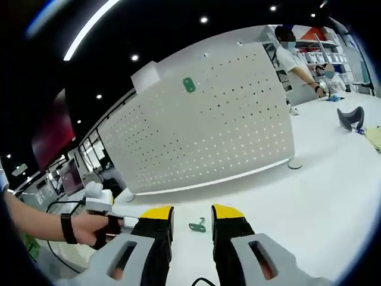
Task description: Insert the hook assembly into the mounting plate slot until the hook locks in place.
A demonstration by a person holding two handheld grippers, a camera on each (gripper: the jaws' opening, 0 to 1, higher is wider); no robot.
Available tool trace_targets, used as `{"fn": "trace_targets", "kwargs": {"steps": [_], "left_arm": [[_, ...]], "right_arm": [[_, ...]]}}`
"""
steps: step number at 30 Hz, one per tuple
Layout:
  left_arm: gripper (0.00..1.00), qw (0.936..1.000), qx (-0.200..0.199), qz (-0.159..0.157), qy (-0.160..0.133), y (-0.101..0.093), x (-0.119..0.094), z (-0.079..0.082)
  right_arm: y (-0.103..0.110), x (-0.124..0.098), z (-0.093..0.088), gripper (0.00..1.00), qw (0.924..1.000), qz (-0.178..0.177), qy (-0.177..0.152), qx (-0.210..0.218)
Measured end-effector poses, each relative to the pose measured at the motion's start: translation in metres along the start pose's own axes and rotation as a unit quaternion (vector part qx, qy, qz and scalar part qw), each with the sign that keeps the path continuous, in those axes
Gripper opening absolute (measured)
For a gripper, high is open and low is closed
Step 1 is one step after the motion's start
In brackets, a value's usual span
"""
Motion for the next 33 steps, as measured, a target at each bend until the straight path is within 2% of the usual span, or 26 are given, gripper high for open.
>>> {"fn": "trace_targets", "kwargs": {"steps": [3, 14, 16, 18, 21, 23, 24, 25, 27, 28, 30, 33], "left_arm": [[0.32, 0.9999, -0.012, 0.008, 0.004, 0.001, 0.001, 0.002], [0.26, 0.9995, 0.003, 0.028, 0.014, 0.003, 0.009, 0.008], [0.25, 0.9993, 0.02, 0.027, 0.019, 0.002, 0.01, 0.009], [0.25, 0.9976, 0.059, 0.032, 0.017, 0.002, 0.011, 0.011], [0.25, 0.9969, 0.069, 0.03, 0.024, -0.001, 0.013, 0.01], [0.23, 0.9947, 0.095, 0.028, 0.03, -0.002, 0.014, 0.01], [0.18, 0.9897, 0.129, 0.033, 0.052, -0.001, 0.014, 0.008], [0.15, 0.9846, 0.161, 0.039, 0.055, 0.0, 0.015, 0.009], [0.13, 0.9861, 0.154, 0.039, 0.048, -0.003, 0.015, 0.009], [0.15, 0.9881, 0.142, 0.034, 0.047, -0.002, 0.015, 0.009], [0.18, 0.9883, 0.141, 0.034, 0.046, -0.002, 0.015, 0.009], [0.17, 0.9762, 0.205, 0.048, 0.051, -0.003, 0.016, 0.01]], "right_arm": [[0.0, 0.0, -0.001, 0.24, 1.0, -0.003, 0.0, -0.002], [0.001, 0.0, -0.004, 0.24, 1.0, -0.004, 0.006, 0.001], [0.001, 0.0, -0.004, 0.24, 1.0, -0.004, 0.007, 0.0], [0.001, 0.0, -0.004, 0.24, 1.0, -0.005, 0.007, 0.0], [0.0, -0.001, -0.005, 0.24, 0.9999, -0.006, 0.008, 0.001], [-0.001, -0.001, -0.005, 0.24, 0.9999, -0.007, 0.007, 0.001], [-0.001, -0.001, -0.005, 0.24, 0.9999, -0.007, 0.008, 0.003], [-0.001, -0.001, -0.005, 0.24, 0.9999, -0.007, 0.007, 0.005], [-0.001, -0.001, -0.005, 0.24, 0.9999, -0.007, 0.005, 0.008], [-0.001, -0.001, -0.005, 0.24, 0.9999, -0.007, 0.005, 0.007], [-0.001, -0.001, -0.005, 0.24, 1.0, -0.007, 0.006, 0.003], [0.0, -0.001, -0.006, 0.24, 0.9999, -0.006, 0.008, 0.006]]}}
Point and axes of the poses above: the point that each gripper's makers call its tool centre point, and the gripper's own axes: x roughly forward along the fingers, y roughly to its left, z roughly out of its top, the point moved 10 cm from there along -x, roughly backward along the fingers, and after that the axes turned 2 degrees about -x, right-handed, at the moved point
